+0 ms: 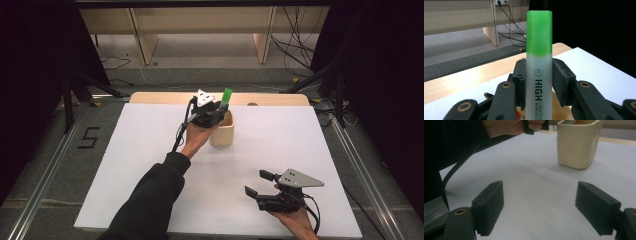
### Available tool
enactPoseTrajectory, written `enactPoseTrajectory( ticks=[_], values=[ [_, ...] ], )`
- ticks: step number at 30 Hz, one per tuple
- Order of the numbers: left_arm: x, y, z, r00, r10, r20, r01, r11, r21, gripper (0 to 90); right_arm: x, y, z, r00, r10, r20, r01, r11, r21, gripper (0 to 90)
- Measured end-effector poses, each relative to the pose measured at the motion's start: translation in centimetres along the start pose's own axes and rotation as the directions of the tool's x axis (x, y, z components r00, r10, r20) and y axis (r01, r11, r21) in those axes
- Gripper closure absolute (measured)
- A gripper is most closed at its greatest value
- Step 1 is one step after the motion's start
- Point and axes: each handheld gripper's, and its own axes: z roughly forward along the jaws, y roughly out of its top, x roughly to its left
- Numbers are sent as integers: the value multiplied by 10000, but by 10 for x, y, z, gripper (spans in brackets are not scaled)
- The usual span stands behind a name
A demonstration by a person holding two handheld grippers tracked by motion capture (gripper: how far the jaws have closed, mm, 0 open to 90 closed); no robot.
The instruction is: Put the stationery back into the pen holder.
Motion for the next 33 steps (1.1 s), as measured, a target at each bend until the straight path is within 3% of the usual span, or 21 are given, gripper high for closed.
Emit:
enactPoseTrajectory(
  ticks=[17,21,26,33],
  values=[
    [-1,-6,5,9998,184,-89,-179,9983,552,651,0,0,0,10000,5,1,-5,10000,-6,234],
    [0,-3,1,9999,-71,95,66,9986,525,527,0,0,0,10000,6,7,-6,10000,-5,234],
    [-1,4,-8,9995,-106,298,91,9988,488,457,0,0,0,10000,9,8,-9,10000,-2,234],
    [0,7,-14,9994,-134,322,119,9989,456,462,0,0,0,10000,10,19,-10,10000,30,234]
  ],
)
